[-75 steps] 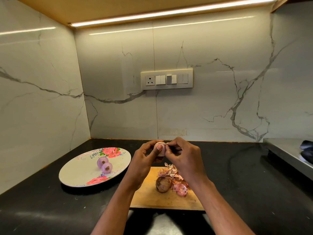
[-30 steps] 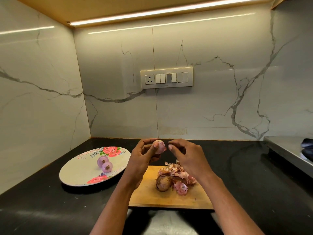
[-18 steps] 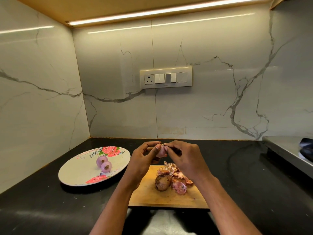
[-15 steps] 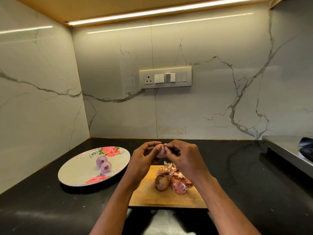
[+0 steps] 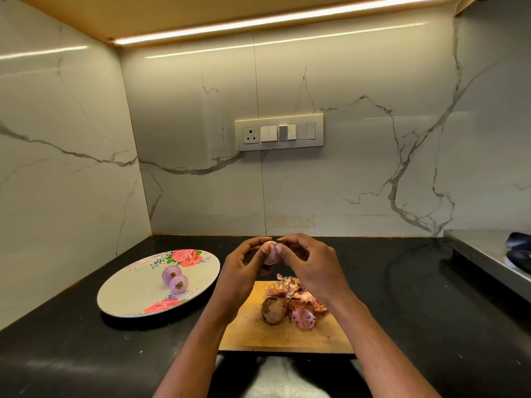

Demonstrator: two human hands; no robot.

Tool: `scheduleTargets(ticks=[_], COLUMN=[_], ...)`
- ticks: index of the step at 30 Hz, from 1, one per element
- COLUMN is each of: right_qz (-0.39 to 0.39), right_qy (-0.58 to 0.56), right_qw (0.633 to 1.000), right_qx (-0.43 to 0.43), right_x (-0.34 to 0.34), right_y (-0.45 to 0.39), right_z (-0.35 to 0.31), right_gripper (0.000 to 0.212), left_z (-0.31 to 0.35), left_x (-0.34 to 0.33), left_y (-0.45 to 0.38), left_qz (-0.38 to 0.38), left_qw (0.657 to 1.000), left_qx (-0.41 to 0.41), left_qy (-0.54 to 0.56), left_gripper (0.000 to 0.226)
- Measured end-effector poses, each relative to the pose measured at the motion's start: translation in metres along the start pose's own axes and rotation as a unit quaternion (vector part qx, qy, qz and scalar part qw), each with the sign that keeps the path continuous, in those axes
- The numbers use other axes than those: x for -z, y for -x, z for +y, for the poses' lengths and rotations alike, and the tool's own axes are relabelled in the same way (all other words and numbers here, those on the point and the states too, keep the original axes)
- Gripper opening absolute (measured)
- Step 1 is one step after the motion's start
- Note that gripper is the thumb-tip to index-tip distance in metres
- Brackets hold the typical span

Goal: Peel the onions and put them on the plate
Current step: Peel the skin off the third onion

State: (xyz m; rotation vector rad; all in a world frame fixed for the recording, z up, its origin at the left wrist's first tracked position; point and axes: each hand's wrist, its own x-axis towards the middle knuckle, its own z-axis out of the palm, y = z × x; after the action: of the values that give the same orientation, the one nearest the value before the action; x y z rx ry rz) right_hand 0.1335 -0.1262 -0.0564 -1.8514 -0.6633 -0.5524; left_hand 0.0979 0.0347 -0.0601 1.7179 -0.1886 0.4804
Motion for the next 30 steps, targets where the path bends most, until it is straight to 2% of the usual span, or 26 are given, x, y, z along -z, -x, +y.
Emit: scheduleTargets(ticks=[2, 6, 7, 12, 15, 19, 23, 28, 30], right_qz=[-0.023, -0.02, -0.016, 0.053, 0.091, 0.102, 0.034, -0.118, -0.114], right_qy=[-0.034, -0.164, -0.166, 0.018, 0.035, 0.038, 0.041, 0.164, 0.165], right_qw=[0.999, 0.984, 0.984, 0.998, 0.995, 0.994, 0.996, 0.976, 0.977], right_qx=[-0.021, -0.064, -0.063, 0.011, 0.026, -0.024, -0.078, -0.083, -0.068], right_x=[0.0, 0.003, 0.002, -0.008, -0.01, -0.005, 0.003, 0.002, 0.003], right_y=[-0.001, -0.004, -0.004, 0.001, 0.0, -0.002, -0.002, 0.002, 0.002], right_z=[0.001, 0.004, 0.004, 0.004, 0.002, 0.01, 0.019, 0.021, 0.019], right_gripper=[0.038, 0.023, 0.021, 0.018, 0.014, 0.011, 0.019, 0.019, 0.022], left_z=[0.001, 0.003, 0.003, 0.001, 0.002, 0.005, 0.006, 0.0, -0.002], left_x=[0.001, 0.002, 0.002, 0.001, -0.001, -0.001, 0.001, 0.002, 0.003], left_y=[0.0, 0.001, 0.002, 0.001, 0.002, 0.002, 0.002, -0.001, -0.002], left_qz=[-0.001, -0.014, -0.014, -0.011, -0.02, -0.03, -0.026, -0.009, -0.001], left_qw=[1.0, 0.999, 0.999, 0.999, 0.999, 0.996, 0.994, 0.997, 0.998], left_qx=[0.004, -0.002, -0.002, 0.002, 0.0, 0.0, 0.01, 0.027, 0.027], left_qy=[0.008, 0.036, 0.038, 0.038, 0.045, 0.089, 0.106, 0.077, 0.061], left_gripper=[0.041, 0.039, 0.037, 0.035, 0.034, 0.036, 0.038, 0.029, 0.03])
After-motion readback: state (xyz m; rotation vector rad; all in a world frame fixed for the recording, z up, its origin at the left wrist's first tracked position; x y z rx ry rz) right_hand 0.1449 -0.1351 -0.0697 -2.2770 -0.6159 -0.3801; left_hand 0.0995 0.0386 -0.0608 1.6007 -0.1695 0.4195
